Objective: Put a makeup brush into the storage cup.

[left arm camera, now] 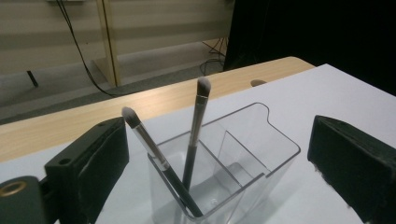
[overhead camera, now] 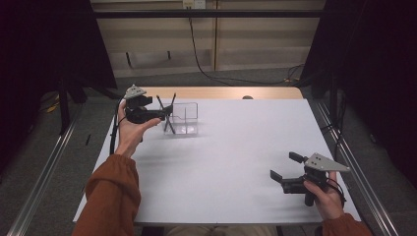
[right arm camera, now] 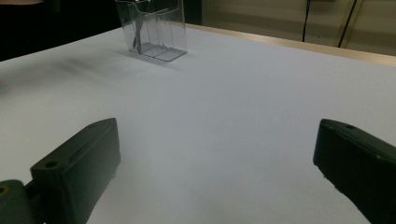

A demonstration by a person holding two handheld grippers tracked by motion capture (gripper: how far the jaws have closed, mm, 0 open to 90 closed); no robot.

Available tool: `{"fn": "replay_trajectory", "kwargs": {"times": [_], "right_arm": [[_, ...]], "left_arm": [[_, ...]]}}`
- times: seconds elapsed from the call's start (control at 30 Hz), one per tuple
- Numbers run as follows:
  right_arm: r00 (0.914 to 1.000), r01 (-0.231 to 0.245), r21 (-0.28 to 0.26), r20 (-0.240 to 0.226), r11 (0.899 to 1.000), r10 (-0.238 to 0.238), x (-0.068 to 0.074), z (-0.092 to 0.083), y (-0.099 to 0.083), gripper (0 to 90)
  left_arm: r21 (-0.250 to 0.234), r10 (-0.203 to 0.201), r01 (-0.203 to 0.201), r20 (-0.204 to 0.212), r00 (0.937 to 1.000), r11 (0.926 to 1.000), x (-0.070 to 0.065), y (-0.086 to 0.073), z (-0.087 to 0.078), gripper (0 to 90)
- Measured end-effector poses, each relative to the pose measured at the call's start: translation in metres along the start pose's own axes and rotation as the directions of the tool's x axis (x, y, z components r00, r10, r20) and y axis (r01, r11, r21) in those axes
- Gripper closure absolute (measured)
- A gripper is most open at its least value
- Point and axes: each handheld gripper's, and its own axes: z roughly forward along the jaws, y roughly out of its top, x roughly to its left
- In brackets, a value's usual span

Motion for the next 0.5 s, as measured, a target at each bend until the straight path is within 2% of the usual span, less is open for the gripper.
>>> {"fn": "replay_trajectory", "kwargs": {"times": [0.07, 0.3, 0.4, 0.5], "right_arm": [[1.0000, -0.005, -0.002, -0.002, 1.000, 0.005, 0.000, -0.001, 0.000, 0.0], [1.0000, 0.001, -0.008, 0.002, 1.000, -0.001, 0.003, -0.003, 0.001, 0.0], [1.0000, 0.006, -0.005, 0.003, 1.000, -0.006, 0.004, -0.004, 0.001, 0.0], [1.0000, -0.004, -0.011, 0.002, 1.000, 0.004, 0.004, -0.004, 0.001, 0.0]], "left_arm": [[-0.007, -0.012, 0.012, 0.012, 0.9999, 0.9999, -0.001, -0.001, -0.002, 4.0], [-0.017, 0.008, -0.008, 0.014, 0.9999, 0.9998, -0.005, -0.003, -0.013, 2.9], [-0.028, 0.033, -0.032, 0.024, 0.9992, 0.9991, -0.009, -0.004, -0.021, 2.8], [-0.030, 0.062, -0.062, 0.009, 0.9980, 0.9976, -0.014, -0.004, -0.025, 2.4]]}}
